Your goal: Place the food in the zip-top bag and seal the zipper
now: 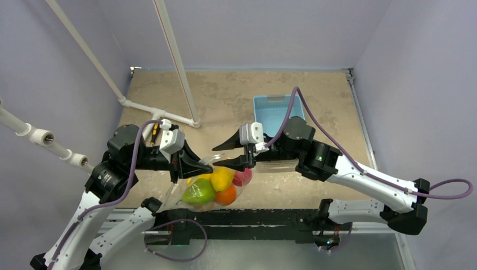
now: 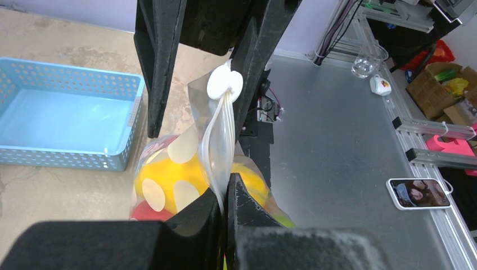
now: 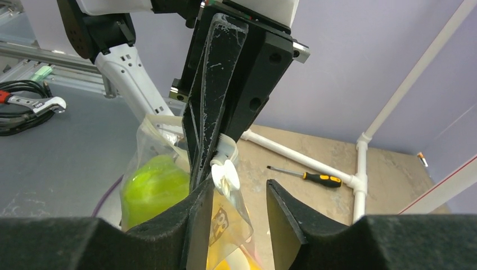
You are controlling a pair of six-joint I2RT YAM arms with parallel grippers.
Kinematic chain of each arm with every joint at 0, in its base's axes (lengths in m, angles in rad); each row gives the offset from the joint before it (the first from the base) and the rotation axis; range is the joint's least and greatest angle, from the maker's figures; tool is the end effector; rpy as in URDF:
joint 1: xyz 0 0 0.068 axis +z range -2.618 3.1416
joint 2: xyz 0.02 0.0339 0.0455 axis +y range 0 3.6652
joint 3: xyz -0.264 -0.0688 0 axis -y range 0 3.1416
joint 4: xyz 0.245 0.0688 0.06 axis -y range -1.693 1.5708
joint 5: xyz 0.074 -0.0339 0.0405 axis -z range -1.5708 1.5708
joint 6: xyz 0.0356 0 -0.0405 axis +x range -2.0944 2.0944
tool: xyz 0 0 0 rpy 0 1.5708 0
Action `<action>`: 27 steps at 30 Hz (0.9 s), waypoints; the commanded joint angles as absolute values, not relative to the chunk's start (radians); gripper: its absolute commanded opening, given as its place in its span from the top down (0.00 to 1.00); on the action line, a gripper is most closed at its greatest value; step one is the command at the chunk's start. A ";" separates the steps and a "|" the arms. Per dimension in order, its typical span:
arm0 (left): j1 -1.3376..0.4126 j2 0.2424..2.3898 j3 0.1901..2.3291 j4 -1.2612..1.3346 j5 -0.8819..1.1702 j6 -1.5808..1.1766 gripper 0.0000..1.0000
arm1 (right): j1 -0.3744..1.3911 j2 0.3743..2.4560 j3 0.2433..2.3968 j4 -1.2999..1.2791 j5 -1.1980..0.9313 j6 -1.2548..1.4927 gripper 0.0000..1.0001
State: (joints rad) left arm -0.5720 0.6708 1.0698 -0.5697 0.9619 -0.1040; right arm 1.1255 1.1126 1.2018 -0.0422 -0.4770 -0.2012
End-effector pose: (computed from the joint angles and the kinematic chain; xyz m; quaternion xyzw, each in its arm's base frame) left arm 0.0755 -0.0834 0.4120 0.4471 0.5905 -0.5232 0.4215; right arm 0.0918 0.2303 0.4368 -0.5477 0.4233 0.4594 0.5566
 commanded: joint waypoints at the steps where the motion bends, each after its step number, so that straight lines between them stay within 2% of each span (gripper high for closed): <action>1: -0.575 0.661 1.118 -0.490 0.991 -0.125 1.00 | 1.129 1.104 1.186 0.026 -0.499 -0.195 0.59; 9: -0.574 0.664 1.117 -0.488 0.994 -0.127 1.00 | 1.129 1.102 1.183 0.057 -0.505 -0.190 0.77; 17: -0.575 0.664 1.115 -0.492 0.994 -0.127 1.00 | 1.129 1.098 1.180 0.085 -0.511 -0.193 0.92; 20: -0.575 0.663 1.114 -0.495 0.992 -0.126 1.00 | 1.129 1.097 1.183 0.090 -0.519 -0.191 0.93; 23: -0.574 0.663 1.114 -0.491 0.988 -0.126 1.00 | 1.129 1.095 1.183 0.089 -0.523 -0.190 0.84; 27: -0.575 0.666 1.111 -0.489 0.989 -0.128 1.00 | 1.129 1.087 1.180 0.091 -0.533 -0.201 1.00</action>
State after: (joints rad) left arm -0.5720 0.6701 1.0718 -0.5533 0.9630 -0.1173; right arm 1.1255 1.1118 1.1793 0.0330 -0.5171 -0.1955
